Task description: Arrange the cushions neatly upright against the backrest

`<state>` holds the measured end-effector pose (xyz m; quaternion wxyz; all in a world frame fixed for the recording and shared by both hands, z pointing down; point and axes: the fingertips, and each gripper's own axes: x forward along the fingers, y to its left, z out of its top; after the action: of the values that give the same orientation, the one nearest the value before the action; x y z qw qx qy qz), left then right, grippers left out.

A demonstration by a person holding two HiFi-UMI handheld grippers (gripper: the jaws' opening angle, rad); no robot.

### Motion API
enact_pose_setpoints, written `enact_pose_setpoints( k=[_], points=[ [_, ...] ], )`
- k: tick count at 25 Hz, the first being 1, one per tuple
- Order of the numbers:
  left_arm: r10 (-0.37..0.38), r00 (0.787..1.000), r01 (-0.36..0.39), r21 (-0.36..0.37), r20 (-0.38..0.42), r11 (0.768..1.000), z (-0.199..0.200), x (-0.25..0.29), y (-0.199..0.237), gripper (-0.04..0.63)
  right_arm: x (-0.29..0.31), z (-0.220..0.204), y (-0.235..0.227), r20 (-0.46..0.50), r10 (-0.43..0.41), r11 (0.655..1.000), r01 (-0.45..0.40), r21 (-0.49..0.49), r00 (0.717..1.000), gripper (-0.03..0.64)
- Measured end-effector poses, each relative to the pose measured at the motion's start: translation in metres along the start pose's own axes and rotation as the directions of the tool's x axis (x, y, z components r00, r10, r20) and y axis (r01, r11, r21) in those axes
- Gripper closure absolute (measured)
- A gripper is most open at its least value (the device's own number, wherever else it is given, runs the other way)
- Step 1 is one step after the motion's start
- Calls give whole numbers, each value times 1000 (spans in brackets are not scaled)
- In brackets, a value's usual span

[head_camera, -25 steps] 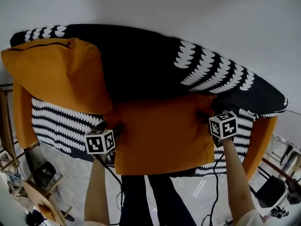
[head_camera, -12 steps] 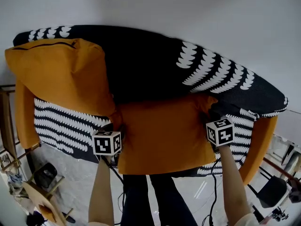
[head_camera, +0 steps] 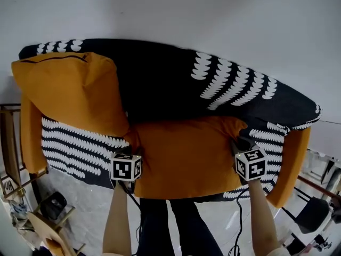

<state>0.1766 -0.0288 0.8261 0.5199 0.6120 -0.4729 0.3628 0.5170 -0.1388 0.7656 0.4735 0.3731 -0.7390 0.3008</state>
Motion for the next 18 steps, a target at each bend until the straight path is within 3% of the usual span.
enact_pose_setpoints(
  k=[10,18],
  points=[
    [-26,998,20,120,51,993,8,-17,-45,526,-46,-55,-15,6,-43,995,42,94,999,584],
    [-34,989,8,177,142,984,14,-71,-90,547,-123,-69,-18,99,-114,982,97,159,989,592]
  ],
)
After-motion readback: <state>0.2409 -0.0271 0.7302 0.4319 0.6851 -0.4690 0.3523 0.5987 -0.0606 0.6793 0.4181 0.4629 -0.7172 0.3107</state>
